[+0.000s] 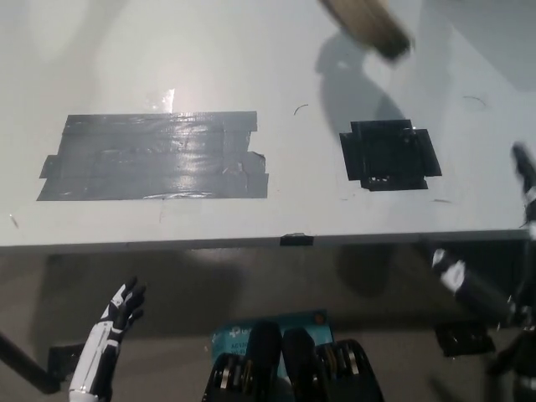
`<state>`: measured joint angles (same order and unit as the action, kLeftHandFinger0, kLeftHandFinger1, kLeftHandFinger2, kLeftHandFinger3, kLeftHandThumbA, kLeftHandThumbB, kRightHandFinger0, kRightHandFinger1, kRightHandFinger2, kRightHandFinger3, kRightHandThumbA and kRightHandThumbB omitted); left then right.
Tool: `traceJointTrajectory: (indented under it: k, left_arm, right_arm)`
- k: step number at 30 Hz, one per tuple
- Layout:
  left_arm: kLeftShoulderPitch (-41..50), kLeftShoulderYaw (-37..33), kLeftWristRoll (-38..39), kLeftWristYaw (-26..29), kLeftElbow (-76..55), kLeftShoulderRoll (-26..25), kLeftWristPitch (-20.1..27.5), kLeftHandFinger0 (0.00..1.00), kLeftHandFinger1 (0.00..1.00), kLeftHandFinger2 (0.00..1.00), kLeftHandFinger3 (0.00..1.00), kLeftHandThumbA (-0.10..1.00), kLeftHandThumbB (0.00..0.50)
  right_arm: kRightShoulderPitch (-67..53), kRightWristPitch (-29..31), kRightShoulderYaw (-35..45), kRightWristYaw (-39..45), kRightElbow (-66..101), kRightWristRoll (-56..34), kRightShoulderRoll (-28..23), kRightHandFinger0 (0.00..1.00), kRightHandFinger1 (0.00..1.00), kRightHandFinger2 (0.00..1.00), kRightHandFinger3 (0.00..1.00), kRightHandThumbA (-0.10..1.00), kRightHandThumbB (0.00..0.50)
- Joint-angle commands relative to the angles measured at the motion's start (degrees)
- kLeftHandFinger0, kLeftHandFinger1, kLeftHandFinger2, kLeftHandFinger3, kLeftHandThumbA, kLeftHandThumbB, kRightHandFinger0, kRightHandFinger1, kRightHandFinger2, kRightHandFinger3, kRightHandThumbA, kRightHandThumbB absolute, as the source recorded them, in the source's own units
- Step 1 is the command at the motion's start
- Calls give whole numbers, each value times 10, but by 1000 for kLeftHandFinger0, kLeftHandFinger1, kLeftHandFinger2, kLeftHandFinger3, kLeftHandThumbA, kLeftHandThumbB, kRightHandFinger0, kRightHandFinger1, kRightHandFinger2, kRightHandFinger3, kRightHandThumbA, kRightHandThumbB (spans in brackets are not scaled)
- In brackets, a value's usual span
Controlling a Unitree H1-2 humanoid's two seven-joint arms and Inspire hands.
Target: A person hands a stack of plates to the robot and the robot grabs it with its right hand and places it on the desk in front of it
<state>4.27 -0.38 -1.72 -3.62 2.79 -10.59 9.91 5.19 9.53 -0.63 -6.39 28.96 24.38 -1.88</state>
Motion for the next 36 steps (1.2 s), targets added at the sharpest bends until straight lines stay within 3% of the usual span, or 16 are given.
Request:
traceJointTrajectory:
  k: [1, 4, 7, 9, 14, 17, 24, 31, 36]
  left_arm:
    - [1, -2, -3, -5, -9, -1, 33, 1000, 1000, 1000, 1000, 1000, 238]
    - [1, -3, -1, -6, -8, -1, 38, 1000, 1000, 1000, 1000, 1000, 225]
    - [-1, -2, -2, -6, -9, -1, 35, 1000, 1000, 1000, 1000, 1000, 227]
    - [-3, -1, -3, -5, -8, -2, 34, 1000, 1000, 1000, 1000, 1000, 242]
    - [-3, -4, -5, -5, -7, -1, 32, 1000, 1000, 1000, 1000, 1000, 249]
    - [-6, -5, -5, -7, -5, -1, 35, 1000, 1000, 1000, 1000, 1000, 246]
    - [-9, -4, -3, -8, -7, -2, 33, 1000, 1000, 1000, 1000, 1000, 257]
    - [-8, -4, 1, -11, -10, -2, 26, 1000, 1000, 1000, 1000, 1000, 265]
    - [-9, -5, -4, -9, -8, -2, 33, 1000, 1000, 1000, 1000, 1000, 251]
  right_arm:
    - [75, -43, 5, 16, 33, 77, 2, 1000, 1000, 1000, 1000, 958, 395]
    - [111, -69, 5, 28, 29, 81, 1, 1000, 1000, 1000, 1000, 955, 411]
    - [150, -89, 2, 43, 15, 85, -8, 1000, 1000, 1000, 1000, 928, 397]
    - [183, -94, -6, 53, -10, 95, -18, 1000, 1000, 1000, 1000, 965, 373]
    - [218, -106, -20, 70, -47, 88, -28, 1000, 1000, 1000, 1000, 943, 379]
    - [245, -117, -42, 87, -80, 122, -40, 1000, 1000, 1000, 1000, 1000, 405]
    - [290, -171, -72, 124, -143, 153, -58, 1000, 1000, 1000, 1000, 1000, 480]
    - [322, -180, -77, 118, -221, 153, -76, 1000, 1000, 1000, 1000, 952, 477]
    - [341, -186, -87, 75, -275, 212, -92, 1000, 1000, 1000, 1000, 932, 490]
